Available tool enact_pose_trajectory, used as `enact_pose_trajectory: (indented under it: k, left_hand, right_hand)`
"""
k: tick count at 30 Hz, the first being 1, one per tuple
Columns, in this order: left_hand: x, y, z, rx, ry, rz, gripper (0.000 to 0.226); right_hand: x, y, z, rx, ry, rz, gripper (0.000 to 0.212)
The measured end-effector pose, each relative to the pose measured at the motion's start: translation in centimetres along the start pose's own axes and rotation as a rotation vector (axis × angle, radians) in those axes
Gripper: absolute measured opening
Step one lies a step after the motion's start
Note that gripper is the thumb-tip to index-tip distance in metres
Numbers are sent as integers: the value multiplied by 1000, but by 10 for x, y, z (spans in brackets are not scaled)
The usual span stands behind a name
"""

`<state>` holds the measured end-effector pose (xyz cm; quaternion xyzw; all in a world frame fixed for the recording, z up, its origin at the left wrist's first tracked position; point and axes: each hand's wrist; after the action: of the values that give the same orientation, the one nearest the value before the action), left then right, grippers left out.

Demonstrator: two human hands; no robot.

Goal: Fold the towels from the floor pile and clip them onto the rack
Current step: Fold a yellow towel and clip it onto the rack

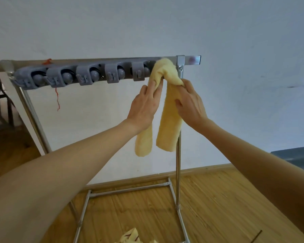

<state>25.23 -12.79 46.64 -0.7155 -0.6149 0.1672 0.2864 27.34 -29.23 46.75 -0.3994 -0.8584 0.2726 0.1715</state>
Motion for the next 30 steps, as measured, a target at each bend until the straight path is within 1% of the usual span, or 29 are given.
enact_pose_trajectory:
  k: [2,6,10,12,15,17,20,22,24,25,26,28,30]
  left_hand:
    - [2,3,6,-22,41,67,86]
    - [-1,2,12,-41,61,222,75]
    - [-5,-7,17,-37,49,372,73]
    - [-6,-11,18,-32,10,464,71]
    - [-7,-12,17,-15,-129,525,68]
    - [-8,-11,15,41,-229,504,61]
    - [-8,-7,14,239,-335,505,31]
    - [-8,-5,18,368,-363,528,16]
    - [-8,-3,25,438,-368,565,11]
    - [-8,-2,29,458,-364,577,10]
    - [-7,-2,33,478,-356,583,16]
    - [-6,-5,40,538,-341,582,36]
    - [-3,-11,49,599,-341,567,50]
  right_hand:
    - [2,7,8,-23,-21,-32,42]
    - [5,17,19,-4,-58,-39,53]
    - [5,21,20,-8,14,-36,55]
    - [5,19,25,37,41,-32,55]
    - [5,16,35,72,48,-40,55]
    - [5,13,39,48,74,-40,59]
    - [8,11,43,-16,83,-53,68]
    - [11,12,46,-23,65,-96,75]
    - [14,13,47,-2,69,-132,78]
    - [15,13,48,16,72,-133,78]
    - [16,12,48,40,77,-128,79]
    - [21,8,50,102,111,-119,78]
    - [27,4,54,179,158,-110,78]
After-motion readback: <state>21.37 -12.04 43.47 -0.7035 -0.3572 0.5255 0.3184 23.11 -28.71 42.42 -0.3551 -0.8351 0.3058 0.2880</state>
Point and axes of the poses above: each hand's wrist, its own z-axis away from the middle knuckle, its own y-axis out of the palm, x = y × z, and after that the axes turned 6 degrees about -y, right-handed
